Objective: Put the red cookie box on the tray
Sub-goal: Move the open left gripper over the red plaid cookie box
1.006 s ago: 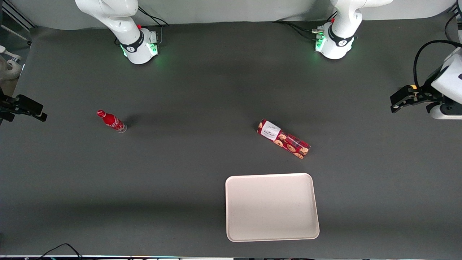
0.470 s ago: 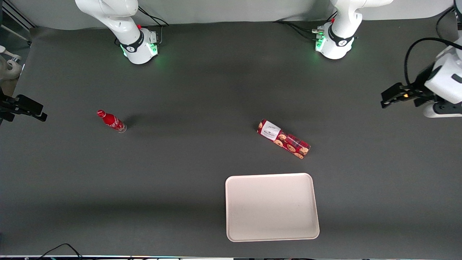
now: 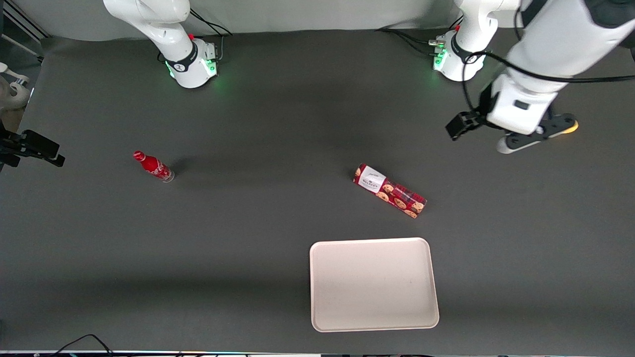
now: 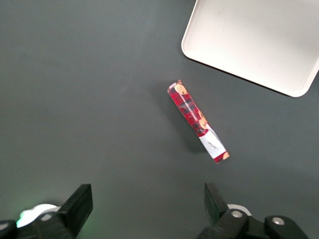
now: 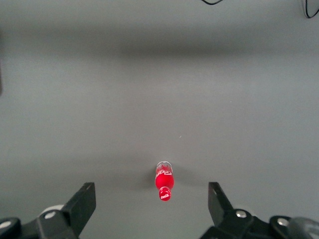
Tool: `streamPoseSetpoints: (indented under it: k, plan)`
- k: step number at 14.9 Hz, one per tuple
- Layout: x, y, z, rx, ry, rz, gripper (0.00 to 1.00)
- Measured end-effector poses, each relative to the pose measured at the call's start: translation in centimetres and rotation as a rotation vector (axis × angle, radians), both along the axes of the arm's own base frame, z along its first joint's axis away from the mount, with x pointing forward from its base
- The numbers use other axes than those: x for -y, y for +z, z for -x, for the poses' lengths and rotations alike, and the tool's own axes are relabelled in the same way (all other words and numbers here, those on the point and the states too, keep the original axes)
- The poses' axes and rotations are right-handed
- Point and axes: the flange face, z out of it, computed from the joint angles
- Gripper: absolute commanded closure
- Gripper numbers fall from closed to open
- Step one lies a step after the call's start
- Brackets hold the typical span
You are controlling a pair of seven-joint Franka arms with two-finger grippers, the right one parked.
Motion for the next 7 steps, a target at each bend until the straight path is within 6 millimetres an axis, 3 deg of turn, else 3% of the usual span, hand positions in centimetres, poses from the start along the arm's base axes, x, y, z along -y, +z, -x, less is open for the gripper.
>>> streamPoseSetpoints:
  k: [3, 7]
  plan:
    - [2.8, -3.4, 0.3, -0.004, 0.116, 0.030, 0.00]
    - [4.0, -11.0, 0.0, 0.019, 0.211, 0.060, 0.00]
